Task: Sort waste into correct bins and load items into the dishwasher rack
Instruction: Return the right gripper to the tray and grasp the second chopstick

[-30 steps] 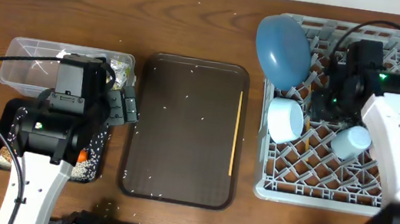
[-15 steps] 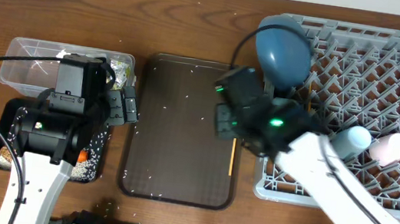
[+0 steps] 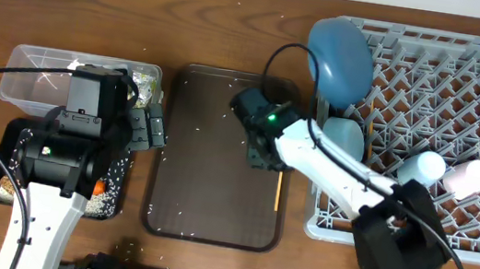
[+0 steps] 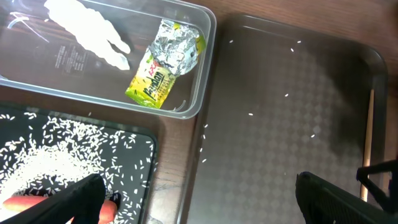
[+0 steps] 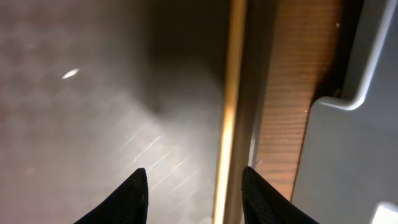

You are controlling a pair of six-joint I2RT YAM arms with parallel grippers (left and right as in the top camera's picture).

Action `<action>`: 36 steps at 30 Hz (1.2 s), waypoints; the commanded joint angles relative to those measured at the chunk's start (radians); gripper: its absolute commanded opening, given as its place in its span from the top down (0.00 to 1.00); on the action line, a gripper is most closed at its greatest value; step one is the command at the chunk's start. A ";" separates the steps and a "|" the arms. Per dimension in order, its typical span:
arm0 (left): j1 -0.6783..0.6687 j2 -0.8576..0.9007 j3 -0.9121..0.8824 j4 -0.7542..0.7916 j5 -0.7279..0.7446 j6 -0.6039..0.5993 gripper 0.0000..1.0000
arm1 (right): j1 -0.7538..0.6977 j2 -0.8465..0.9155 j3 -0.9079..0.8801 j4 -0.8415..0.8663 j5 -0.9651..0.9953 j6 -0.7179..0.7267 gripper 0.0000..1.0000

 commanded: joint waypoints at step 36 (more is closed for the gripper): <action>0.004 -0.004 0.020 -0.003 -0.008 0.006 0.02 | -0.107 0.077 -0.005 0.063 -0.129 -0.057 0.59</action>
